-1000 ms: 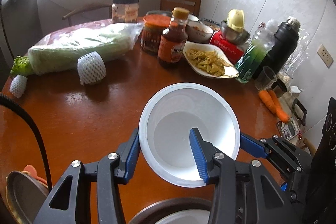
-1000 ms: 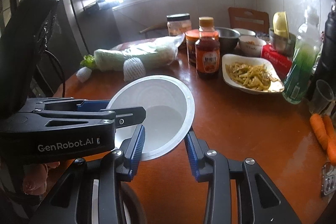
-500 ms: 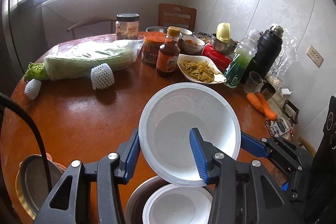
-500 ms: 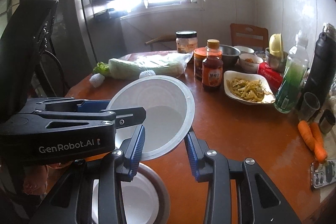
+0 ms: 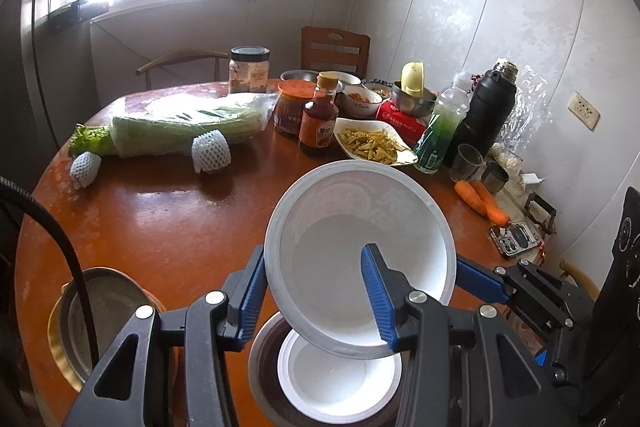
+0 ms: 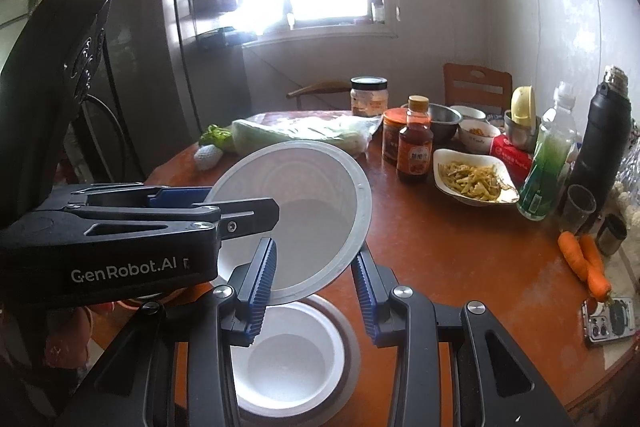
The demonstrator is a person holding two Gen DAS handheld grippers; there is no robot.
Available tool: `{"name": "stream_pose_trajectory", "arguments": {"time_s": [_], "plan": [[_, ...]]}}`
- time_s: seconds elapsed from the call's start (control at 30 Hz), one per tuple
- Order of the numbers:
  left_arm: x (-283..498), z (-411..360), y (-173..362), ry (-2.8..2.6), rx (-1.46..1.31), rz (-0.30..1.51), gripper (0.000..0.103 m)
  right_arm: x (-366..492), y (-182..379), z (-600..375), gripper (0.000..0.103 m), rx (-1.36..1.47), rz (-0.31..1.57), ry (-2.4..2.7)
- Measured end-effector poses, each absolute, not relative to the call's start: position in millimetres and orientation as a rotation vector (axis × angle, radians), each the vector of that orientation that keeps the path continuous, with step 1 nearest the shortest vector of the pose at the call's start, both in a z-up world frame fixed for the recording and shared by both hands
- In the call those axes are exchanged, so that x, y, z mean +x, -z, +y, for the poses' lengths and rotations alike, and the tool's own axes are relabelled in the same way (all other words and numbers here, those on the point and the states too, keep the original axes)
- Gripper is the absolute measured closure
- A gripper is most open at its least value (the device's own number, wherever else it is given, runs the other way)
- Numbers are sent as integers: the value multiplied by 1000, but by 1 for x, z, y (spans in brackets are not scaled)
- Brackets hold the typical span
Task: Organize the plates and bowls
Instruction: 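Carry the second paper bowl over the steel bowl and lower it in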
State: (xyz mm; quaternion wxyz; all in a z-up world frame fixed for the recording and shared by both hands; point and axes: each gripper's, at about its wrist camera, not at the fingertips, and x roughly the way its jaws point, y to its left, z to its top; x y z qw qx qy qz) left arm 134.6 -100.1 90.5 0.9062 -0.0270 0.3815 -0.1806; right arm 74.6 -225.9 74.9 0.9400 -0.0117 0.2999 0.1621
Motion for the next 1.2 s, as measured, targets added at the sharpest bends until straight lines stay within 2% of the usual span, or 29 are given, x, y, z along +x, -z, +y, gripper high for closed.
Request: {"name": "stream_pose_trajectory", "arguments": {"time_s": [0.57, 1.2], "plan": [[96, -98, -101, 376, -33, 765, 56, 36, -86, -221, 63, -41, 591, -347], [84, -98, -76, 373, -20, 833, 56, 20, -69, -220, 63, -46, 643, -362]]}}
